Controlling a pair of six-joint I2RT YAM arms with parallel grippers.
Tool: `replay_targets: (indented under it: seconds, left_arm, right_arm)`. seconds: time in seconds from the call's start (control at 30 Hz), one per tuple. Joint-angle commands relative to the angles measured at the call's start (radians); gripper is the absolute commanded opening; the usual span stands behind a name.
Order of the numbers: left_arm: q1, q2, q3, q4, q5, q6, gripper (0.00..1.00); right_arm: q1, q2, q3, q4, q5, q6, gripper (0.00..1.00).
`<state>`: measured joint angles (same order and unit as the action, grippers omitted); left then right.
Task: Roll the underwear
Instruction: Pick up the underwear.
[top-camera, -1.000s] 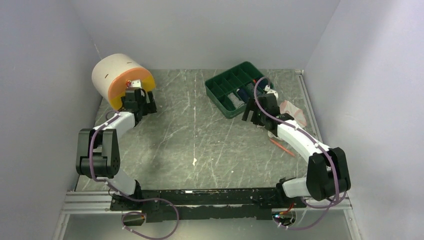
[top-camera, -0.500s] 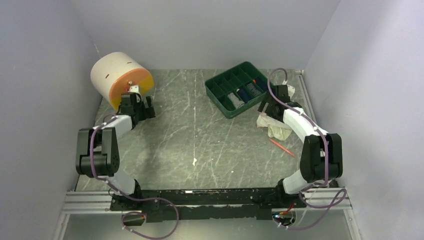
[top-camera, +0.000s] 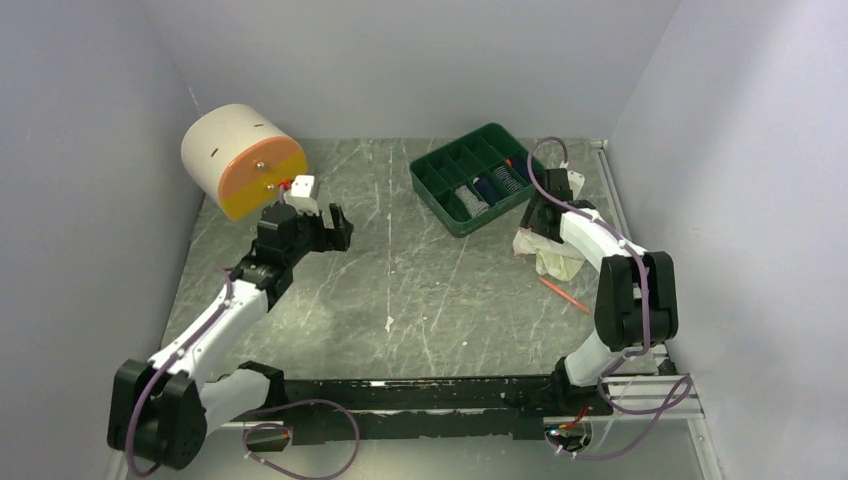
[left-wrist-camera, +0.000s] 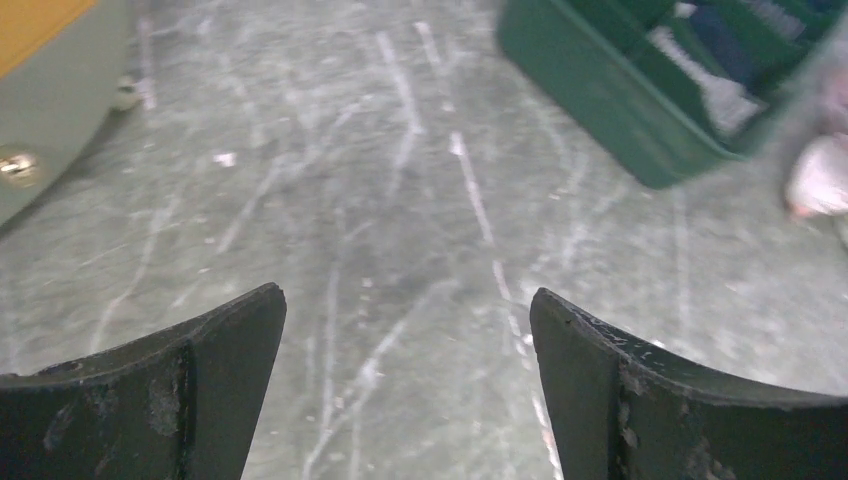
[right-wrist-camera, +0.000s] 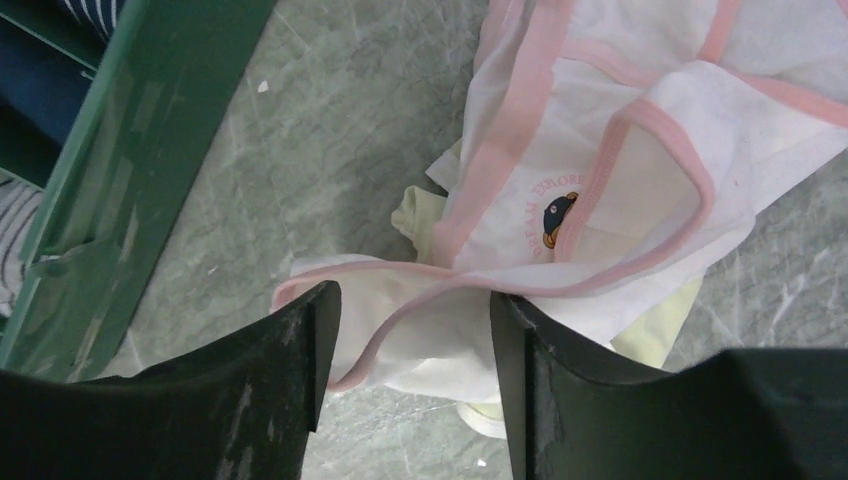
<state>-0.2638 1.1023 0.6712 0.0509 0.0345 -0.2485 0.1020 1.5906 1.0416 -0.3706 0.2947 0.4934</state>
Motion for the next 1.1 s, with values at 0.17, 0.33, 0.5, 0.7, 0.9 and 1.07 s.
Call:
replay_targets:
  seconds: [0.17,0.33,0.5,0.7,0.9,1.07]
  left_arm:
    - [-0.051,-0.245,-0.052,-0.110,0.060,-0.071,0.97]
    - [-0.051,-0.227,0.012,-0.187,0.072,-0.105,0.97]
    - [-0.051,-0.167,0.065,-0.248,0.068,-0.127,0.97]
    - [-0.051,-0.171,0.069,-0.231,0.022,-0.101,0.97]
    - [-0.051,-0.161,0.115,-0.300,-0.024,-0.106,0.98]
    - [-0.050,-0.140,0.149,-0.366,-0.033,-0.117,0.73]
  right_arm:
    - [0.027,-0.003,0.056,-0.001,0.034,-0.040,0.23]
    - [0.031,-0.078,0.061,-0.022,0.063,-0.060,0.00]
    - [0.037,-0.195,0.073,-0.045,0.060,-0.081,0.00]
    - [0.049,-0.339,0.133,-0.089,-0.013,-0.112,0.00]
    - [0.107,-0.367,0.252,-0.093,-0.414,-0.116,0.00]
    - [0.330,-0.359,0.316,-0.036,-0.562,-0.101,0.00]
